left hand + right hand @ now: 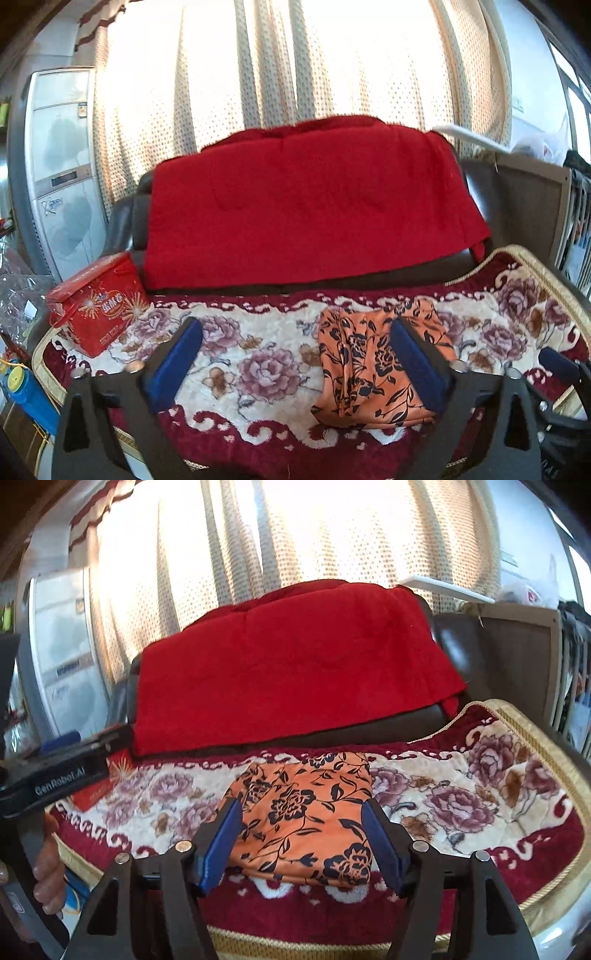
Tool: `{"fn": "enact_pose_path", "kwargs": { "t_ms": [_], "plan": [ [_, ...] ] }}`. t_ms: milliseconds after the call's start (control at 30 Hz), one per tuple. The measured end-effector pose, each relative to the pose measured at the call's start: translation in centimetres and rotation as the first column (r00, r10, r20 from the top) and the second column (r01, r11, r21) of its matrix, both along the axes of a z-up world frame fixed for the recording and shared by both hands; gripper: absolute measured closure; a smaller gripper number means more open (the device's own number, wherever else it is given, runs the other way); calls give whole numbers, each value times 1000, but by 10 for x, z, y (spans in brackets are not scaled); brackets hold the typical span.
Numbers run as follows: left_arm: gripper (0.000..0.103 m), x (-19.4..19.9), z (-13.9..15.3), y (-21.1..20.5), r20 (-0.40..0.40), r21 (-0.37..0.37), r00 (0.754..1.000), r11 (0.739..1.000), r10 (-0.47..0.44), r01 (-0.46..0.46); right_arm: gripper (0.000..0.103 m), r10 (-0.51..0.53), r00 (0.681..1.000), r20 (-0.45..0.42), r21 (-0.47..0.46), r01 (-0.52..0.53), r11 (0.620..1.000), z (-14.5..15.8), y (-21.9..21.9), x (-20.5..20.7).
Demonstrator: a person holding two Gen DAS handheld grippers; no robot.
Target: Fold small clothes
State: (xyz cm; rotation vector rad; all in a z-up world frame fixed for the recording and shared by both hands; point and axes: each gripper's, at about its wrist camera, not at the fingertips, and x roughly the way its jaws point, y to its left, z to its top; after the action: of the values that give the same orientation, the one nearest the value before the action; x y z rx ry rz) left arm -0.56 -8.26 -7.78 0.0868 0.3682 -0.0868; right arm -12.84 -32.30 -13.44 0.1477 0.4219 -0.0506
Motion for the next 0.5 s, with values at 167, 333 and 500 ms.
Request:
{"fn": "enact_pose_path", "kwargs": {
  "t_ms": [167, 333, 500],
  "plan": [
    [1, -19, 15, 8, 65, -2, 998, 1000, 14, -14, 33, 18, 999, 33, -46, -17, 999, 19, 18, -21],
    [1, -33, 28, 16, 84, -33, 996, 999, -4, 7, 33, -4, 998, 68, -33, 6, 999, 37, 20, -40],
    [1, -47, 39, 24, 107, -44, 994, 999, 16, -12, 33, -20, 996, 89, -17, 21, 1000, 52, 19, -57]
  ]
}}
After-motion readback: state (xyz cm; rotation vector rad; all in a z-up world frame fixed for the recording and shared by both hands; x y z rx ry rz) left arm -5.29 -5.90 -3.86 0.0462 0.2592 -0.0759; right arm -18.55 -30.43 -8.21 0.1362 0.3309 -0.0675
